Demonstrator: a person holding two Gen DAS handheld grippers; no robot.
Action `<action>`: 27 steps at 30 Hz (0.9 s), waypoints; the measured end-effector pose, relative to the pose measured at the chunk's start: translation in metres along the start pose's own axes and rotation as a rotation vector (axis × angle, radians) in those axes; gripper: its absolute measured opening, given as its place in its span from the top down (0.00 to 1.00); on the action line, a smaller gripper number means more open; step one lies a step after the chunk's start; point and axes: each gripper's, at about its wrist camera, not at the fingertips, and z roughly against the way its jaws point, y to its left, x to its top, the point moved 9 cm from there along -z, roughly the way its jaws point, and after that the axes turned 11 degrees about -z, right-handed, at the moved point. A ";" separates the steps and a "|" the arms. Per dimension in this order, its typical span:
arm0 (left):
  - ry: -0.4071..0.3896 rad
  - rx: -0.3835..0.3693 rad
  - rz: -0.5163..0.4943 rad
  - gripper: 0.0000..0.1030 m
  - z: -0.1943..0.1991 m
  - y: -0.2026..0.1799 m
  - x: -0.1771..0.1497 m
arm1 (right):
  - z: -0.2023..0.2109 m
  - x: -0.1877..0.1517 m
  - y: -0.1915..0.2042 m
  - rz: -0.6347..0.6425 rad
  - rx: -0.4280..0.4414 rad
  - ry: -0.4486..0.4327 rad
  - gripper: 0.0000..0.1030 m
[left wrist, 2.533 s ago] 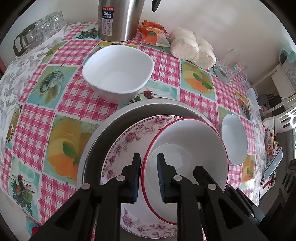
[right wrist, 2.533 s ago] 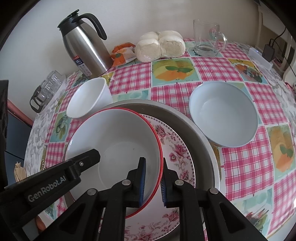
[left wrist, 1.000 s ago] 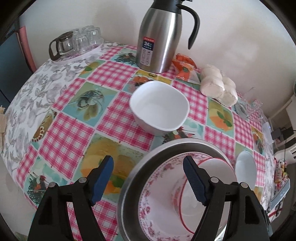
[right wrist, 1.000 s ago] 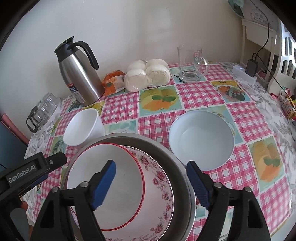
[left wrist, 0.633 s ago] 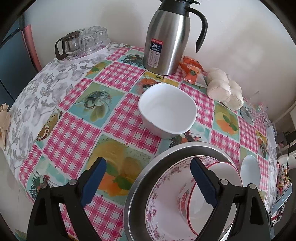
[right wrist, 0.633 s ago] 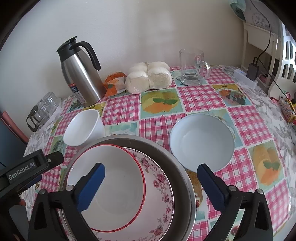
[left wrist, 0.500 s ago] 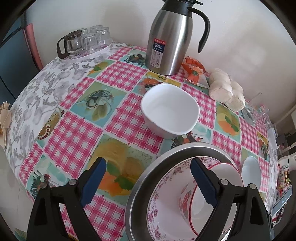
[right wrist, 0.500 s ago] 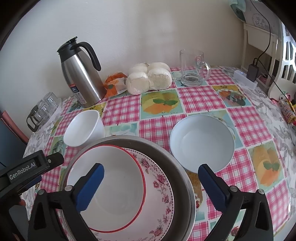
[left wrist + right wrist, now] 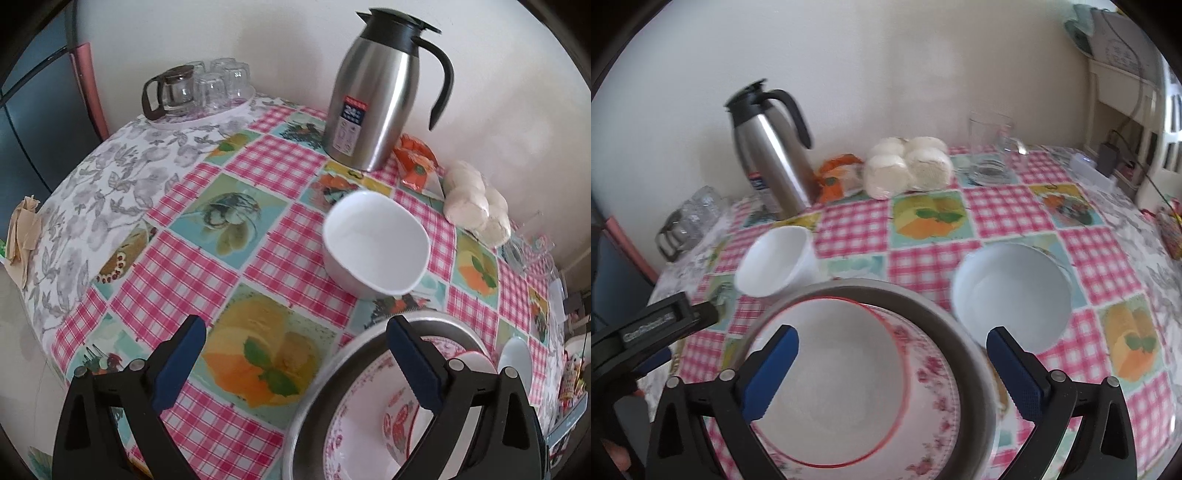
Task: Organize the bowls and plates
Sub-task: 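Move the right gripper to the rim of the white square bowl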
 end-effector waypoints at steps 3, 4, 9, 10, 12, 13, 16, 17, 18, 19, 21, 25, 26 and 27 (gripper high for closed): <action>-0.019 0.006 0.009 0.05 0.000 0.007 0.004 | 0.005 0.001 0.012 0.024 0.031 -0.028 0.00; -0.024 0.009 0.011 0.05 0.000 0.009 0.005 | 0.005 0.002 0.015 0.029 0.036 -0.034 0.00; -0.048 -0.015 0.027 0.05 0.000 0.019 0.014 | 0.006 0.001 0.027 0.003 0.076 -0.023 0.00; -0.056 -0.019 0.035 0.05 0.001 0.022 0.016 | 0.004 0.001 0.029 -0.007 0.082 -0.016 0.00; -0.065 -0.026 0.044 0.05 0.001 0.026 0.019 | 0.004 0.001 0.033 -0.009 0.084 -0.010 0.00; -0.070 -0.035 0.050 0.05 0.002 0.028 0.022 | 0.004 0.001 0.035 -0.004 0.076 -0.015 0.00; -0.088 -0.062 0.060 0.05 0.002 0.030 0.029 | 0.006 0.005 0.040 0.010 0.047 -0.032 0.00; -0.097 -0.070 0.058 0.05 0.002 0.030 0.032 | 0.006 0.007 0.041 0.010 0.044 -0.036 0.00; -0.109 -0.075 0.053 0.05 0.002 0.029 0.035 | 0.007 0.010 0.043 0.009 0.040 -0.041 0.00; -0.113 -0.076 0.048 0.04 0.001 0.029 0.037 | 0.007 0.013 0.044 0.007 0.036 -0.047 0.00; -0.123 -0.083 0.041 0.04 -0.002 0.028 0.043 | 0.007 0.021 0.048 0.011 0.023 -0.055 0.00; -0.142 -0.105 0.043 0.04 -0.007 0.027 0.052 | 0.003 0.031 0.056 0.026 -0.001 -0.051 0.00; -0.147 -0.106 0.041 0.04 -0.007 0.028 0.054 | 0.002 0.033 0.057 0.031 -0.006 -0.050 0.00; -0.149 -0.106 0.039 0.04 -0.008 0.028 0.056 | 0.000 0.035 0.058 0.035 -0.013 -0.047 0.00</action>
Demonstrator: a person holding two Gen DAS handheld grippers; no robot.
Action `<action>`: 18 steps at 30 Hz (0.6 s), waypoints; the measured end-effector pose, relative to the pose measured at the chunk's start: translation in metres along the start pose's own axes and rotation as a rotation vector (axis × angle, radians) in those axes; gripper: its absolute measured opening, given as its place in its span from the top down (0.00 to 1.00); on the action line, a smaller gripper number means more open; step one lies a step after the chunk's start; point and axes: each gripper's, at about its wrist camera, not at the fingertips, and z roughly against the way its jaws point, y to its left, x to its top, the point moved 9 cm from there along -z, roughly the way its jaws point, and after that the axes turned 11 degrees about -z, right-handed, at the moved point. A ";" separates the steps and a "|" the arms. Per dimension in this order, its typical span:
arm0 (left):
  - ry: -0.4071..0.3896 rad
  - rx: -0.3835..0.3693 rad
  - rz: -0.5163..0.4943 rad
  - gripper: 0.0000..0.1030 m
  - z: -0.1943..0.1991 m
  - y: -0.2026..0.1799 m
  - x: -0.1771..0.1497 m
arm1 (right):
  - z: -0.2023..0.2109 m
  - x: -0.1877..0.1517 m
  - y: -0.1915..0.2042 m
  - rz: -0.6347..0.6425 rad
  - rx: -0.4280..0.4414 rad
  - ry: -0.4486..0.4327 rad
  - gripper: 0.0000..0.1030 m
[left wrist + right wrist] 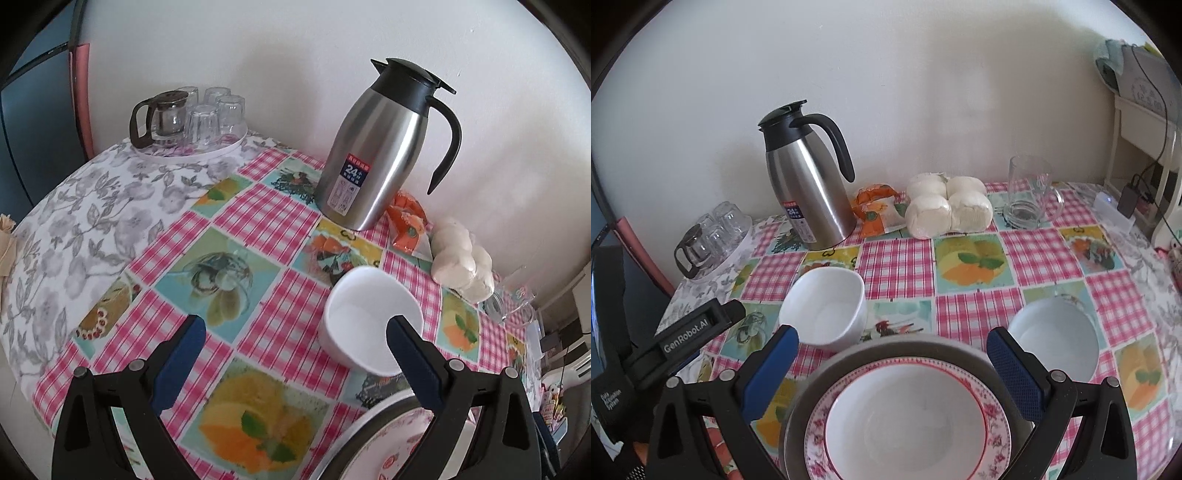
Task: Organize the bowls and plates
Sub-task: 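Move the right gripper to the rim of the white square bowl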
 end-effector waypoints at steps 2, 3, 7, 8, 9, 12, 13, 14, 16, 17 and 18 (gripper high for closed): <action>0.003 -0.017 -0.005 0.04 -0.004 -0.002 0.003 | -0.005 0.003 0.000 -0.005 -0.018 0.023 0.00; 0.006 -0.022 -0.005 0.04 -0.005 -0.002 0.003 | -0.008 0.005 -0.001 -0.023 -0.025 0.040 0.00; 0.045 -0.021 -0.001 0.04 -0.015 0.001 0.001 | -0.017 0.010 -0.004 -0.042 -0.046 0.077 0.00; 0.060 -0.027 0.003 0.04 -0.018 0.002 0.000 | -0.019 0.011 -0.004 -0.031 -0.058 0.082 0.00; 0.071 -0.034 0.009 0.04 -0.020 0.002 0.000 | -0.020 0.012 -0.003 -0.019 -0.068 0.087 0.00; 0.101 -0.047 0.035 0.04 -0.026 0.005 -0.003 | -0.026 0.015 0.000 0.019 -0.105 0.100 0.00; 0.114 -0.045 0.041 0.04 -0.029 0.006 -0.004 | -0.028 0.016 0.001 0.023 -0.112 0.105 0.00; 0.126 -0.043 0.041 0.04 -0.031 0.006 -0.005 | -0.030 0.017 0.002 0.027 -0.120 0.116 0.00; 0.149 -0.039 0.046 0.05 -0.036 0.007 -0.008 | -0.035 0.018 0.002 0.019 -0.137 0.138 0.00; 0.159 -0.041 0.050 0.05 -0.039 0.007 -0.009 | -0.038 0.018 0.001 0.009 -0.151 0.151 0.00; 0.169 -0.044 0.055 0.05 -0.041 0.006 -0.011 | -0.041 0.018 0.000 0.001 -0.164 0.163 0.00</action>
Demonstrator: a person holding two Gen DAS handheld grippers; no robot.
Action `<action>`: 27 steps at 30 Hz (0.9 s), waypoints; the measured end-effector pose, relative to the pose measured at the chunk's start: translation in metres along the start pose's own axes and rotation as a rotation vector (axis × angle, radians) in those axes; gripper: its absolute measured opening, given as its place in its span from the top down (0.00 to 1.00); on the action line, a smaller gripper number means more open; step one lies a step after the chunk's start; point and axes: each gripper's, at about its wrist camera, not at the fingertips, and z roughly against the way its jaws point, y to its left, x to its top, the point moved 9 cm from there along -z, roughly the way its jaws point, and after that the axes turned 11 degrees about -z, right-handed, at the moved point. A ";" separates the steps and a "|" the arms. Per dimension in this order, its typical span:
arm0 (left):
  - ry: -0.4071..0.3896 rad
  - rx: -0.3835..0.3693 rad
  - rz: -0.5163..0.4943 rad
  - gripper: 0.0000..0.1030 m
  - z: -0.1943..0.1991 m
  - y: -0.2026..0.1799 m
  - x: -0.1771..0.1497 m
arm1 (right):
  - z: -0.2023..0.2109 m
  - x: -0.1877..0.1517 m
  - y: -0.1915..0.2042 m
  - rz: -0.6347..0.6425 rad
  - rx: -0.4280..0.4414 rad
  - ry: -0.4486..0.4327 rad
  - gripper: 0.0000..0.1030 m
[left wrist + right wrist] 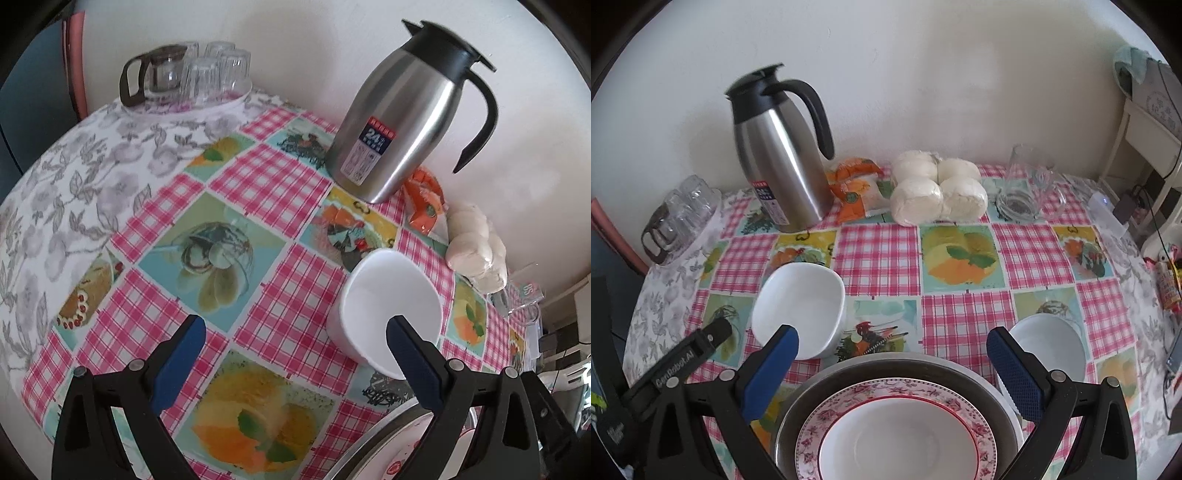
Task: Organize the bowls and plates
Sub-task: 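Move the right gripper to the rim of the white square bowl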
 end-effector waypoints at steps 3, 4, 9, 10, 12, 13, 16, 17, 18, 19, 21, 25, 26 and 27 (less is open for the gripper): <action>0.024 -0.007 0.002 0.05 -0.008 -0.002 -0.001 | -0.006 0.004 0.001 0.006 -0.030 0.008 0.00; 0.031 -0.008 0.000 0.05 -0.010 -0.003 -0.001 | -0.008 0.005 0.003 0.020 -0.042 0.006 0.00; 0.061 -0.019 0.017 0.11 -0.021 -0.003 -0.001 | -0.018 0.005 0.013 0.057 -0.073 0.016 0.00; 0.070 -0.020 0.028 0.11 -0.024 -0.002 -0.001 | -0.021 0.004 0.015 0.061 -0.079 0.021 0.00; 0.079 -0.022 0.040 0.11 -0.029 0.000 -0.001 | -0.028 0.000 0.019 0.072 -0.089 0.038 0.00; 0.086 -0.023 0.044 0.11 -0.032 0.001 -0.002 | -0.032 -0.002 0.021 0.081 -0.093 0.047 0.01; 0.106 -0.039 0.060 0.28 -0.040 0.003 -0.002 | -0.042 -0.007 0.027 0.108 -0.114 0.061 0.02; 0.116 -0.043 0.066 0.30 -0.043 0.003 -0.003 | -0.045 -0.008 0.028 0.114 -0.120 0.064 0.02; 0.122 -0.048 0.070 0.31 -0.046 0.003 -0.003 | -0.049 -0.008 0.030 0.119 -0.124 0.067 0.03; 0.127 -0.057 0.074 0.31 -0.048 0.003 -0.004 | -0.052 -0.009 0.032 0.123 -0.130 0.071 0.04; 0.134 -0.076 0.077 0.32 -0.052 0.000 -0.004 | -0.059 -0.010 0.034 0.131 -0.144 0.079 0.06; 0.139 -0.105 0.067 0.41 -0.057 -0.006 -0.002 | -0.075 -0.013 0.039 0.148 -0.163 0.104 0.15; 0.143 -0.114 0.061 0.42 -0.059 -0.008 -0.002 | -0.078 -0.014 0.040 0.152 -0.165 0.110 0.17; 0.146 -0.118 0.059 0.45 -0.061 -0.009 -0.001 | -0.082 -0.015 0.041 0.158 -0.169 0.117 0.19</action>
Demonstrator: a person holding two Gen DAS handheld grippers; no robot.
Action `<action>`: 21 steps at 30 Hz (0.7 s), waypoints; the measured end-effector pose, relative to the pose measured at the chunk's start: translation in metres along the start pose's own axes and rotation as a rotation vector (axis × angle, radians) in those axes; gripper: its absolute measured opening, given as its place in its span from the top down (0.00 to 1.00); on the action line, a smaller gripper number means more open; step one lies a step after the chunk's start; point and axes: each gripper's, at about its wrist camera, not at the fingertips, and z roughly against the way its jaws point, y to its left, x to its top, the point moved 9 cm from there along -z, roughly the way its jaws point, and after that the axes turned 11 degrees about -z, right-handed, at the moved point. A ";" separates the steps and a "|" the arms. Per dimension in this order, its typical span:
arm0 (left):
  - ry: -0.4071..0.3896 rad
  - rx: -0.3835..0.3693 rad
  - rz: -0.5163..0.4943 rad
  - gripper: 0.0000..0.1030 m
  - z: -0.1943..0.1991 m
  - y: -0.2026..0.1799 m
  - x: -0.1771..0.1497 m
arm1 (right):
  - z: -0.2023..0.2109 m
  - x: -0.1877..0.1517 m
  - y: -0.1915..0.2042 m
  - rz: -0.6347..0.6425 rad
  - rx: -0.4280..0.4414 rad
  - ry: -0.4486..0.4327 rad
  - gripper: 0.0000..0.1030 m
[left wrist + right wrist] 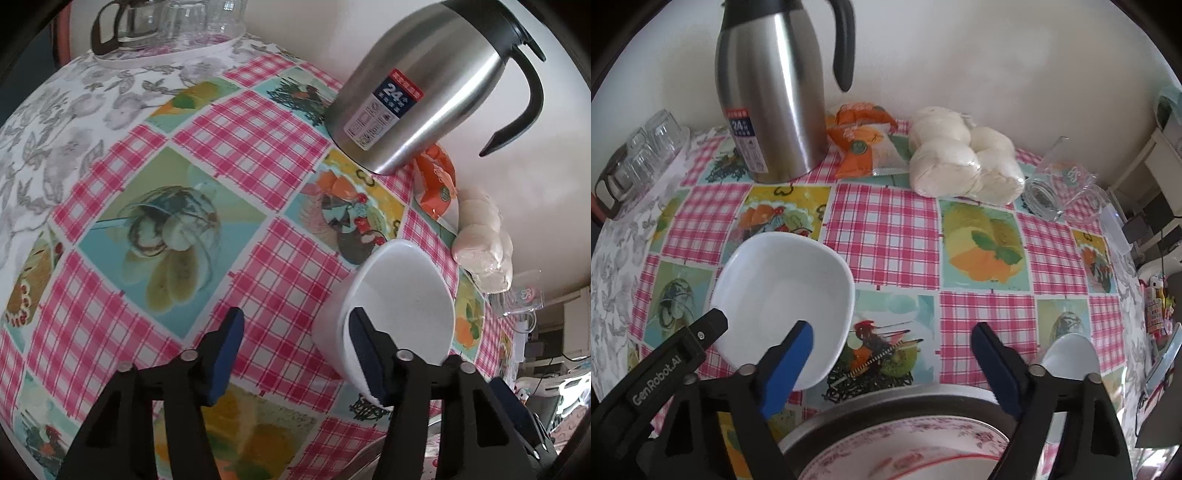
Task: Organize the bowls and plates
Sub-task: 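Move the right gripper to the rim of the white square bowl, then close the right gripper on the white square bowl's rim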
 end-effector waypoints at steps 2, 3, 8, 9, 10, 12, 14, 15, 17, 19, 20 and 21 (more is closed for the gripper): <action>0.012 -0.015 -0.002 0.47 -0.005 -0.002 0.000 | -0.006 0.000 0.002 0.011 -0.013 0.008 0.23; 0.018 -0.026 0.000 0.50 -0.008 -0.003 0.000 | -0.008 0.000 0.003 0.015 -0.015 0.011 0.26; 0.030 -0.054 -0.002 0.60 -0.015 -0.006 0.001 | -0.020 -0.003 0.004 0.024 -0.039 0.044 0.34; 0.031 -0.058 0.001 0.60 -0.016 -0.006 0.002 | -0.021 -0.003 0.005 0.026 -0.044 0.045 0.37; 0.035 -0.063 0.004 0.61 -0.018 -0.006 0.002 | -0.021 -0.003 0.006 0.031 -0.047 0.046 0.38; 0.042 -0.072 0.008 0.61 -0.021 -0.006 0.001 | -0.023 -0.002 0.009 0.050 -0.055 0.042 0.40; 0.047 -0.088 0.010 0.62 -0.024 -0.008 0.001 | -0.025 -0.002 0.012 0.068 -0.065 0.043 0.45; 0.047 -0.091 0.007 0.64 -0.024 -0.009 0.001 | -0.026 -0.002 0.013 0.070 -0.067 0.046 0.48; 0.044 -0.096 -0.001 0.66 -0.023 -0.011 0.001 | -0.030 -0.003 0.016 0.079 -0.061 0.059 0.53; 0.046 -0.111 -0.007 0.72 -0.024 -0.013 0.001 | -0.032 -0.005 0.019 0.091 -0.049 0.068 0.60; 0.047 -0.122 -0.008 0.74 -0.025 -0.015 0.001 | -0.032 -0.005 0.021 0.101 -0.043 0.072 0.62; 0.049 -0.135 -0.009 0.77 -0.026 -0.017 0.001 | -0.033 -0.006 0.022 0.108 -0.037 0.075 0.65</action>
